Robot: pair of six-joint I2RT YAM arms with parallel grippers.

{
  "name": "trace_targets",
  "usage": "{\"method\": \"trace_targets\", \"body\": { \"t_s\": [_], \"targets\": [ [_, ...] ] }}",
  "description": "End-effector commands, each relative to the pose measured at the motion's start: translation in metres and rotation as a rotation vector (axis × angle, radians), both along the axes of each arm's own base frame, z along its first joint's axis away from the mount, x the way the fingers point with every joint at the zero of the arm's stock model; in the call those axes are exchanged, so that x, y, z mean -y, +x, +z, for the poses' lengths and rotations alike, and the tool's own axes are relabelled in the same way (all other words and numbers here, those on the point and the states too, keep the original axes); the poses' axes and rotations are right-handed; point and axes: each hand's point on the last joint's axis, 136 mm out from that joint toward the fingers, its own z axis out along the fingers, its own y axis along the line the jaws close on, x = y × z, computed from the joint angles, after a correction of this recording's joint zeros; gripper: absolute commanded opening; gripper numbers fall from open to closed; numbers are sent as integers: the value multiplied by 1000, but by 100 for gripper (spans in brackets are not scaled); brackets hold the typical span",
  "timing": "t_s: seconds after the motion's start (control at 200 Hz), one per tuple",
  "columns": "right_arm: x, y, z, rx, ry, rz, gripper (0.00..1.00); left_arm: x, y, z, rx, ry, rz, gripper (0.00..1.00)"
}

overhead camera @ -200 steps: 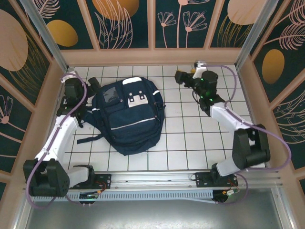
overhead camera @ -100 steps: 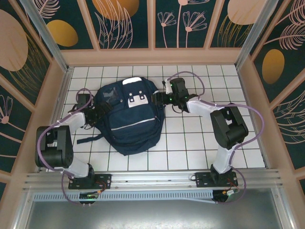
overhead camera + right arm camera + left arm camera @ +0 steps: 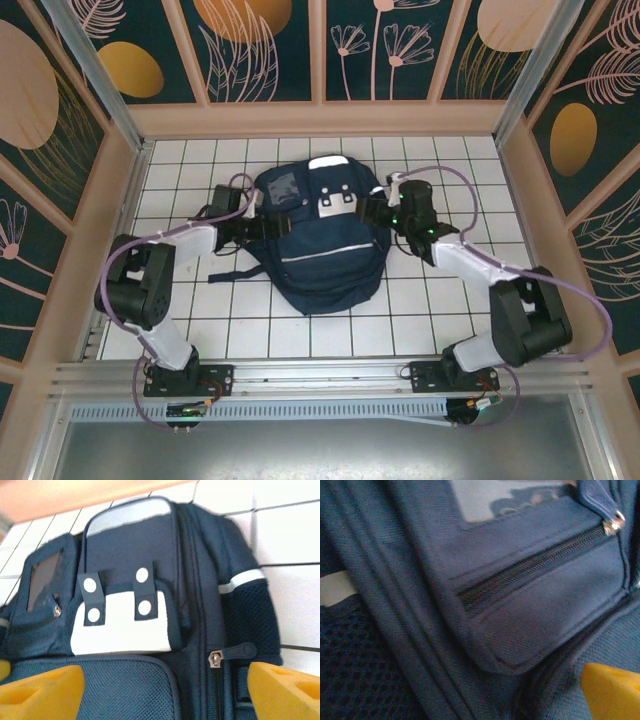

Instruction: Pack books, pencil case, and school supplies into a backpack

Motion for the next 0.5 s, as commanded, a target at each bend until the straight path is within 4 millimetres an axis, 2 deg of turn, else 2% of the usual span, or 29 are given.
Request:
{"method": "trace_targets", "body": {
  "t_s": [0.0,0.03,0.09,0.155,0.19,0.205,0.275,0.285,0.315,0.365,0.39,0.495],
  "targets": [
    [50,7,30,144,-8,-222,92,37,10,24,123,-59,-177,99],
    [61,5,38,194,-6,-259,99,38,14,28,140,-46,-176,99],
    [83,-1,53,305,-15,-331,99,34,25,36,174,-10,-143,99],
    [105,-10,72,442,-62,-394,99,20,39,51,225,66,-70,99],
    [115,-15,80,508,-105,-423,99,7,48,56,249,122,8,99],
    [119,-17,84,537,-128,-432,99,-2,52,69,284,143,56,99],
    [134,-29,96,676,-262,-465,99,-44,65,89,348,265,286,99],
    [137,-31,96,689,-279,-477,99,-50,66,97,369,280,316,99],
    [144,-35,96,717,-321,-509,99,-67,65,101,397,335,381,99],
    [154,-35,88,696,-371,-527,99,-93,62,120,475,403,493,99],
    [160,-34,82,675,-382,-542,99,-105,55,120,505,438,521,99],
    [181,-34,58,618,-359,-589,99,-132,30,147,749,482,575,99]
  ]
}}
